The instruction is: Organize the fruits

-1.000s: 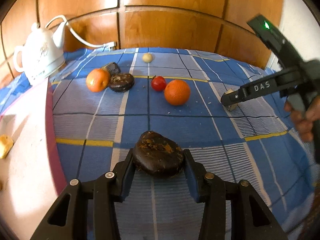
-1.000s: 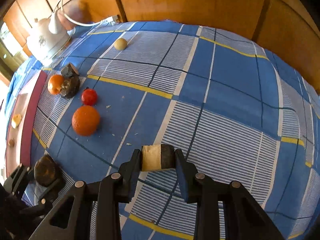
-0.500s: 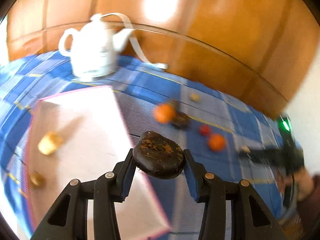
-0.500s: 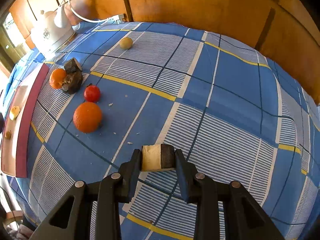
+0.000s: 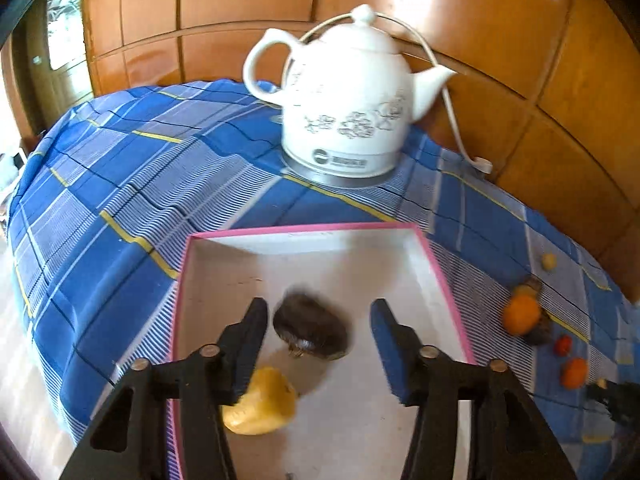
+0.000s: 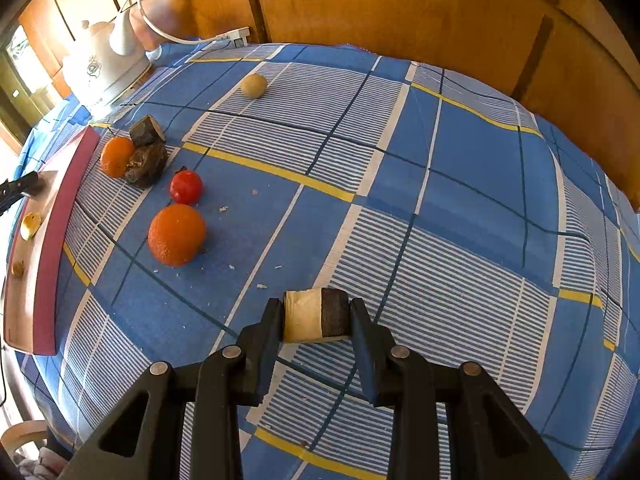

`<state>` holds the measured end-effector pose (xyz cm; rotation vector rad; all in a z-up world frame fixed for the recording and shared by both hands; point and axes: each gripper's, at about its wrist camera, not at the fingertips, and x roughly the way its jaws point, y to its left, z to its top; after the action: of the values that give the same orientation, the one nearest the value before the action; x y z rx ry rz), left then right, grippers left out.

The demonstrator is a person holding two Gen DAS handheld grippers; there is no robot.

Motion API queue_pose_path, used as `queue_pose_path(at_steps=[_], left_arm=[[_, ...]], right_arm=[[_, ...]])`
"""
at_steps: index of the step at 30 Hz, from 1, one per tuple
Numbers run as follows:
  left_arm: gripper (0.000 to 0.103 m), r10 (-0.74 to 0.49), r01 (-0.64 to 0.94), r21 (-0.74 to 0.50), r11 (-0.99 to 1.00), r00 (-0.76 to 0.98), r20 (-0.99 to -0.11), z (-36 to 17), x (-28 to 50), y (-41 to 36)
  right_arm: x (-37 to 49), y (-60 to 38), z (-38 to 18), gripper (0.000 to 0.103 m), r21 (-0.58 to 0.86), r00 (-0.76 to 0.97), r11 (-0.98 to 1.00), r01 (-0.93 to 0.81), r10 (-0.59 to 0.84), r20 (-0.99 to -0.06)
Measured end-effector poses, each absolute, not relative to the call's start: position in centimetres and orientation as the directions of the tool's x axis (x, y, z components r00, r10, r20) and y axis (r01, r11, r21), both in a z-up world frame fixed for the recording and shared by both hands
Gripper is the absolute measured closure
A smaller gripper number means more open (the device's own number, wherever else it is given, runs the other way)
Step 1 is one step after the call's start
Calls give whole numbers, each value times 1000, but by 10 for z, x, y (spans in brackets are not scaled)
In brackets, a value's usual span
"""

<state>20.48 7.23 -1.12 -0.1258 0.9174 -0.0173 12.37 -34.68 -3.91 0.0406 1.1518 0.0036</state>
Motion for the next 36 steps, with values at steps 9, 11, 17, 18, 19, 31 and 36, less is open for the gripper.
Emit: queue_pose_path(at_steps=[9, 11, 17, 18, 19, 31, 36], left_arm=[[38, -26, -83, -105, 991, 648, -761, 5, 161, 68], [38, -22, -82, -102, 991, 663, -749, 9, 145, 64], [38, -14, -73, -85, 994, 677, -736, 13, 98, 54], [38, -15, -70, -86, 994, 682, -731, 14, 91, 52], [38, -18, -67, -87, 994, 686, -727, 15, 85, 51], [37, -37, -30, -80, 996, 692, -721, 15, 46, 38], [36, -44, -18, -77, 997, 688, -724, 13, 40, 37]], right_arm=[[125, -347, -40, 69, 25, 406, 1000, 14, 17, -914], [125, -346, -40, 69, 21, 406, 1000, 13, 14, -914], [124, -344, -40, 69, 9, 407, 1000, 10, 4, -913], [124, -344, -40, 69, 9, 407, 1000, 11, 3, -913], [124, -344, -40, 69, 8, 408, 1000, 12, 2, -913], [122, -338, -41, 69, -14, 417, 1000, 6, -15, -909], [122, -338, -41, 69, -8, 417, 1000, 6, -10, -909]])
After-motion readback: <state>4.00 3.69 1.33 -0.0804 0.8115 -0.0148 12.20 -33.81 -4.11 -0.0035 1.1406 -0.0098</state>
